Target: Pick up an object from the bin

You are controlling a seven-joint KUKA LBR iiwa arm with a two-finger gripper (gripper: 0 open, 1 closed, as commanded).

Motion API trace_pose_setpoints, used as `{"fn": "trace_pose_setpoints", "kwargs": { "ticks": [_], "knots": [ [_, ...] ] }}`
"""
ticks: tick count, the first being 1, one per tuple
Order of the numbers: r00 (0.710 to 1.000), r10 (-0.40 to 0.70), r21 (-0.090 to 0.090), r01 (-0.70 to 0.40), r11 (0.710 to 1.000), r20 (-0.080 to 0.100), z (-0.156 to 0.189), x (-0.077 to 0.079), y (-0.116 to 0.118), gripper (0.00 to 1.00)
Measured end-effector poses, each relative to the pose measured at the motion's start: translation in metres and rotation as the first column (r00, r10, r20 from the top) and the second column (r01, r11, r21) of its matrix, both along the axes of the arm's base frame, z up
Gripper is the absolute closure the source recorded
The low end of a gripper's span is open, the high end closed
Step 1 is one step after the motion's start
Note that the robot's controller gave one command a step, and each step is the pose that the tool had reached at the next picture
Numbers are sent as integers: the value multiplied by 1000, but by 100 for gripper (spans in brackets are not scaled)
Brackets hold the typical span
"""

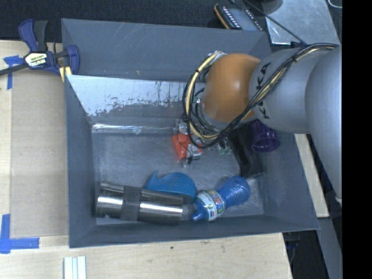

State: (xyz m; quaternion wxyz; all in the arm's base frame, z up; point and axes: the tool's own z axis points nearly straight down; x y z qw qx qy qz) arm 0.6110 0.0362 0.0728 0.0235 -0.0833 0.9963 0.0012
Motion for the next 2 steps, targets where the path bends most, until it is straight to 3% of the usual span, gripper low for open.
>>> {"fn": "trace_pose_setpoints", "kwargs": {
  "ticks": [1,2],
  "knots": [
    [1000,0,0,0,1000,0,0,0,0,100],
    [1000,30,-1,-30,1000,1,-1,11,-8,0]
  ]
}}
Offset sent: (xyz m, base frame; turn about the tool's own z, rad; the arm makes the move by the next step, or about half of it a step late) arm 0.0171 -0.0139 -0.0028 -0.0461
